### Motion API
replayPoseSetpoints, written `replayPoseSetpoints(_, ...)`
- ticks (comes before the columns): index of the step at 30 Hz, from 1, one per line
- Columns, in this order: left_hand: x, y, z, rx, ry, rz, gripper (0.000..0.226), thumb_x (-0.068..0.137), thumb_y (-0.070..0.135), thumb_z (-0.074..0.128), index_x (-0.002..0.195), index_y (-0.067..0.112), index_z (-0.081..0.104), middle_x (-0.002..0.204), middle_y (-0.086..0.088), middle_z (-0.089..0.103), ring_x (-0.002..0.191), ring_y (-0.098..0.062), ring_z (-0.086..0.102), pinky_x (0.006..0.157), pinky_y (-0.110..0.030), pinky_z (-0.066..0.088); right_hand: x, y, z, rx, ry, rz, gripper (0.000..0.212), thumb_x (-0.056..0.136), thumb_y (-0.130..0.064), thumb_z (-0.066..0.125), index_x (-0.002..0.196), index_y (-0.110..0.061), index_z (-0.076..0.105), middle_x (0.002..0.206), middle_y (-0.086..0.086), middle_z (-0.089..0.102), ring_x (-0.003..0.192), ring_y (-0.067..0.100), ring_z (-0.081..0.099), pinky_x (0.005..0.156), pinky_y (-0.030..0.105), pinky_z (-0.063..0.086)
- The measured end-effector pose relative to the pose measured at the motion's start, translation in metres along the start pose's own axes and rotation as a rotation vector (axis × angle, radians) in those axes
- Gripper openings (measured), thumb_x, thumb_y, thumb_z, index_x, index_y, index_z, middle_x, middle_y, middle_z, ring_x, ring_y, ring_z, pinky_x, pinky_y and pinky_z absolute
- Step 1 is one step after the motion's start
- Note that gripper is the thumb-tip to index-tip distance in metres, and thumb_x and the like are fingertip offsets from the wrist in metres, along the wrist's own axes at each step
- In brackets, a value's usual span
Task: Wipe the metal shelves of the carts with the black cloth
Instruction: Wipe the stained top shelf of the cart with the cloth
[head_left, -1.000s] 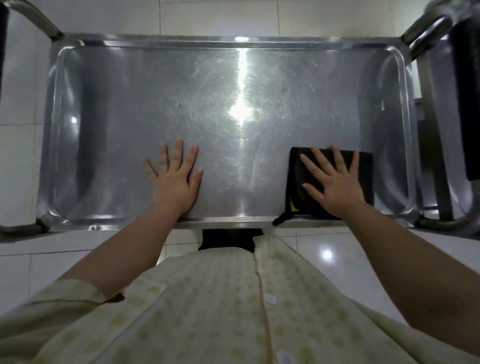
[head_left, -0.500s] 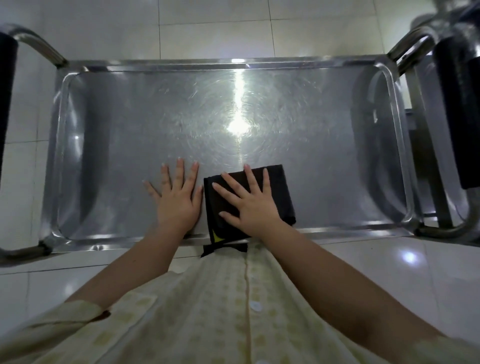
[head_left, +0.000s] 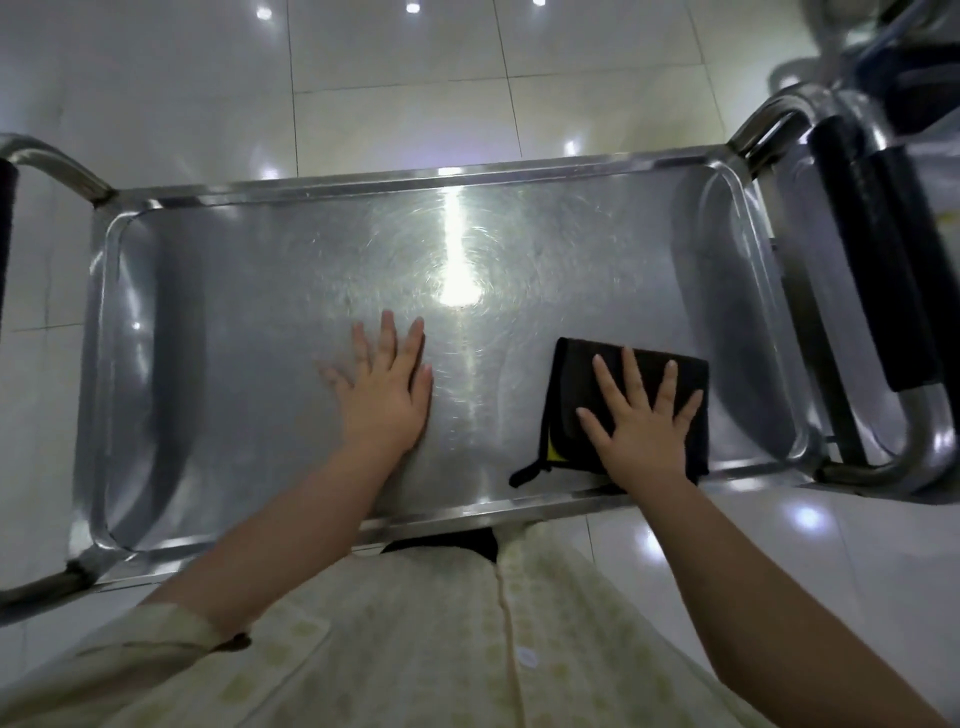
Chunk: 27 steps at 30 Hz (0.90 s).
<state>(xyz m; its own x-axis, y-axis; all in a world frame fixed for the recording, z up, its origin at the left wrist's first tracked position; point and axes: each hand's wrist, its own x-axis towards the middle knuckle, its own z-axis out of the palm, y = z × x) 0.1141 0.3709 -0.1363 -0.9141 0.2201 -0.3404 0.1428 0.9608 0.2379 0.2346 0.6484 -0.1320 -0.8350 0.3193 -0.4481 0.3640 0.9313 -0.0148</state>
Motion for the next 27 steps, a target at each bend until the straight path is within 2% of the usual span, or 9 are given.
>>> replayPoseSetpoints(6,0.063,0.040,-0.003,0.114,0.000,0.074,0.057,0.101,0.058,0.007,0.153,0.045,-0.012,0.164,0.005,-0.018,0.149,-0.030,-0.021,0.108,-0.075,-0.007,-0.001,0.001,0.008,-0.007,-0.032,0.012,0.068,0.082,-0.074,-0.009,0.141,-0.051,-0.033,0.155,-0.011,-0.035,0.142,0.037,-0.033,0.111,0.066,-0.015)
replayPoseSetpoints(11,0.068,0.038,0.006,0.134,0.015,0.079,0.058,0.097,0.059,-0.001,0.151,0.044,-0.018,0.164,0.005,-0.019,0.149,-0.031,-0.021,0.108,-0.075,-0.005,0.013,0.006,0.001,-0.018,-0.019,-0.025,0.067,0.086,-0.076,-0.007,0.147,-0.052,-0.023,0.161,-0.009,-0.019,0.146,0.039,-0.025,0.112,0.068,-0.014)
replayPoseSetpoints(16,0.069,0.036,0.008,0.138,0.022,0.077,0.059,0.096,0.059,-0.006,0.152,0.044,-0.018,0.163,0.006,-0.019,0.149,-0.031,-0.020,0.108,-0.074,-0.003,0.091,-0.018,-0.036,-0.052,0.031,-0.108,0.067,0.085,-0.075,-0.002,0.145,-0.053,-0.025,0.161,-0.011,-0.022,0.145,0.040,-0.026,0.111,0.069,-0.012)
replayPoseSetpoints(22,0.076,0.035,0.009,0.159,0.023,0.077,0.061,0.093,0.061,-0.015,0.151,0.044,-0.020,0.162,0.007,-0.023,0.148,-0.029,-0.024,0.109,-0.073,-0.007,0.222,-0.081,-0.095,-0.022,0.098,-0.145,0.067,0.092,-0.073,0.012,0.151,-0.050,-0.009,0.164,-0.010,-0.013,0.147,0.042,-0.019,0.109,0.073,-0.008)
replayPoseSetpoints(27,0.083,0.033,0.007,0.160,0.025,0.071,0.059,0.096,0.060,-0.007,0.152,0.046,-0.017,0.163,0.009,-0.021,0.149,-0.028,-0.022,0.110,-0.072,-0.009,0.209,-0.081,-0.086,-0.023,0.095,-0.158,0.067,0.093,-0.072,0.008,0.152,-0.048,-0.010,0.164,-0.009,-0.015,0.147,0.040,-0.019,0.112,0.070,-0.008)
